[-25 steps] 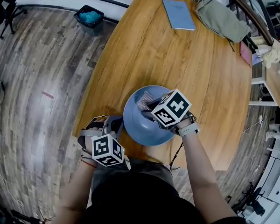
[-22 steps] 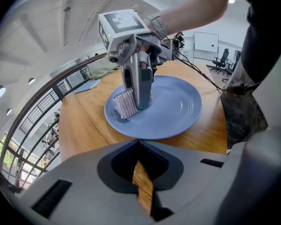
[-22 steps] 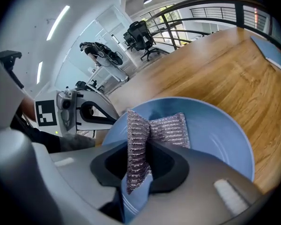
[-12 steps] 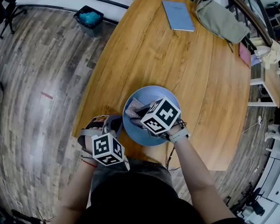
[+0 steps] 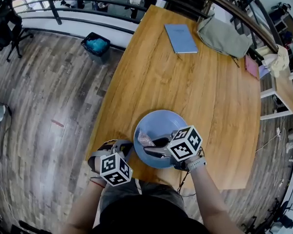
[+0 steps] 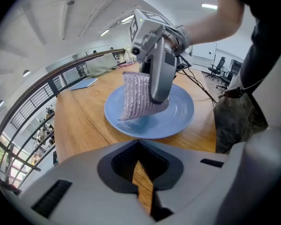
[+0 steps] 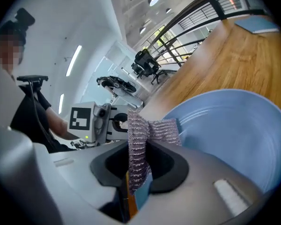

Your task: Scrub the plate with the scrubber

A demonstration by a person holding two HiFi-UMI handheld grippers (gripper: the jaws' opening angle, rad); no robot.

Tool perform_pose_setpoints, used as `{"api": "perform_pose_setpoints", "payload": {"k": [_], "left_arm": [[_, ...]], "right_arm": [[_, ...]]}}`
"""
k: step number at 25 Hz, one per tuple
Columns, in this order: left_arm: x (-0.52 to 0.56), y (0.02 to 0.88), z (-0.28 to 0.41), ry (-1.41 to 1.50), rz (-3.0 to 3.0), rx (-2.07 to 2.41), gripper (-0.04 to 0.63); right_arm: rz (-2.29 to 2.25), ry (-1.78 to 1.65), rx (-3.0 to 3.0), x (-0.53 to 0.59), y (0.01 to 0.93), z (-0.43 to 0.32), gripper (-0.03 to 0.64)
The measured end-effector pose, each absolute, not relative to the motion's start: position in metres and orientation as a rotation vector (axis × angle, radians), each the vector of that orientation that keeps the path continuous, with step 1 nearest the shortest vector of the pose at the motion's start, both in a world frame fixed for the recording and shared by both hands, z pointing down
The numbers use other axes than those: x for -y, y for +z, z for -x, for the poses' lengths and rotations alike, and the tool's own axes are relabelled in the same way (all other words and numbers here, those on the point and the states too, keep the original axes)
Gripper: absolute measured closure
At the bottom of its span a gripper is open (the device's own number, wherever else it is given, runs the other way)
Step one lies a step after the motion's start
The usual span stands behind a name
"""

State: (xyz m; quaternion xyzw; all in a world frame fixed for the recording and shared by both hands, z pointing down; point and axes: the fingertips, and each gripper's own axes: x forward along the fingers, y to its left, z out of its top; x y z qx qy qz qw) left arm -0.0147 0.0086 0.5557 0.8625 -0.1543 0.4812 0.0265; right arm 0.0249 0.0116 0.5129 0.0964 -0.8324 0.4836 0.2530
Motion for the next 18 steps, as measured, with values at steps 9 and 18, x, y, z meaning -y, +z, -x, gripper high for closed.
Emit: {"api": "perform_pose_setpoints", "payload": {"k": [9,18], "left_arm": [[0.061,0.507,0.007,1.115,-2.674,0.613,0.599],[0.137,0.401,-0.010,0.526,-2.745,0.887,0.599]], "right_arm": [[-0.680,1.177,2.529,0.015,0.449,-0.080,0.532],[-1.442,0.684,2.686,0.039,0.351,-0.172,0.532]]}}
